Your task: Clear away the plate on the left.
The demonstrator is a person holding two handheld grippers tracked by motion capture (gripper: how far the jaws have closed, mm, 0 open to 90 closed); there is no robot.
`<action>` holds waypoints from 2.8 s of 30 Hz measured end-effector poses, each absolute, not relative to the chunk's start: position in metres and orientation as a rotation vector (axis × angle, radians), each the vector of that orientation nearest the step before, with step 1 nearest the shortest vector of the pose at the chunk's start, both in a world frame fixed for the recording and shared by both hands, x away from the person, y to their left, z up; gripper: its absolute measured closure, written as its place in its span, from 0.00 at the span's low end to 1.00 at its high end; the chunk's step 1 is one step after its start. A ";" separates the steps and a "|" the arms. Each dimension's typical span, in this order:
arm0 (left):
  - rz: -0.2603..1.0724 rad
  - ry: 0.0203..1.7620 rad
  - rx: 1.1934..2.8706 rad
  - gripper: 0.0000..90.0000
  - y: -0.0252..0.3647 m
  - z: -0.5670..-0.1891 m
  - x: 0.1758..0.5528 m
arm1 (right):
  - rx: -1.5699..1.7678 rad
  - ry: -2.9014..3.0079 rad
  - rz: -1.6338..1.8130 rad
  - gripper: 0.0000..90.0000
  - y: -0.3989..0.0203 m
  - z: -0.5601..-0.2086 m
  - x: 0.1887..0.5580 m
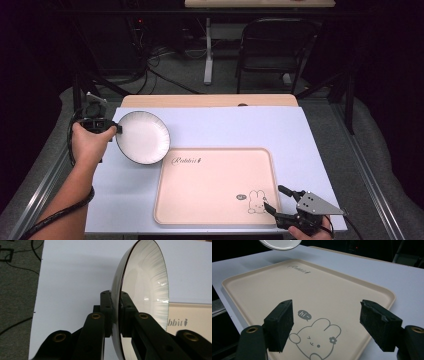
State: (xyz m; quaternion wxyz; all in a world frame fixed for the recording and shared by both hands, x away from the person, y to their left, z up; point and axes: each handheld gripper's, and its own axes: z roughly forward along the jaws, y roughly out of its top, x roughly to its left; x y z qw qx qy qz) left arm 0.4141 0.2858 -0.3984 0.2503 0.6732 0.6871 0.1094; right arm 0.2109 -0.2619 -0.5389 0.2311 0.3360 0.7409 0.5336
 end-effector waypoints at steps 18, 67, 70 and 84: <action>0.230 1.716 1.948 0.93 0.242 -0.394 0.406 | 0.922 2.039 1.467 0.29 -0.262 -0.539 0.211; -0.003 1.353 2.227 0.92 0.104 -0.418 0.387 | 0.916 2.039 1.469 0.29 -0.262 -0.539 0.211; -0.010 1.341 2.236 0.92 0.099 -0.421 0.386 | 0.913 2.041 1.468 0.29 -0.262 -0.539 0.211; -0.052 1.318 2.254 0.92 0.088 -0.432 0.379 | 0.912 2.041 1.467 0.29 -0.262 -0.539 0.211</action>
